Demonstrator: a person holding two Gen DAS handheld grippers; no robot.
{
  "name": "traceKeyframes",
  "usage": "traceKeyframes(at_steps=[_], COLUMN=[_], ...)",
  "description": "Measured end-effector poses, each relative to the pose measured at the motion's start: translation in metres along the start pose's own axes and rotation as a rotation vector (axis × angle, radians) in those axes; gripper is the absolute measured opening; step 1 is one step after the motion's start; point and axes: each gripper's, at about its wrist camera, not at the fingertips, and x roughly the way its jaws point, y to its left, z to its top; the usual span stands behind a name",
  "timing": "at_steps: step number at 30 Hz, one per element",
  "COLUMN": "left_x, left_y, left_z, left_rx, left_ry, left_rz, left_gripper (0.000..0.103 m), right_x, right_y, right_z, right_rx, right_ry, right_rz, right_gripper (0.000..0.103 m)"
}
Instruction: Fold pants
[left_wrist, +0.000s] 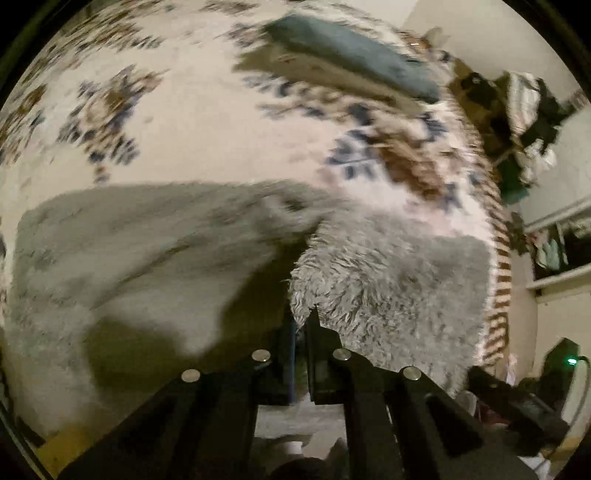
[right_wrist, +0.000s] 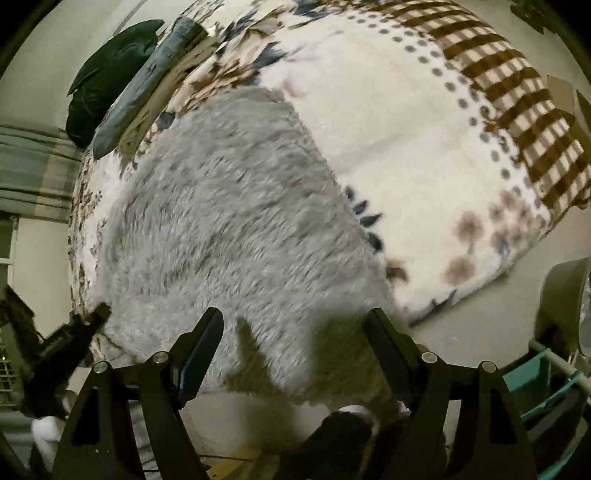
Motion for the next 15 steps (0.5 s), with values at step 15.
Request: traceKeyframes(at_steps=[15], left_x=[0.023], left_y=[0.020], left_z=[-0.026], left_rx=[-0.092], left_ry=[0.156], left_rz=[-0.208], left_gripper=[0.036], right_x=[0.002], right_y=[0.122], right_z=[0.050], right_rx=[-0.287], right_ry=[0.115], right_rz=[0.031], right_gripper=[0.082])
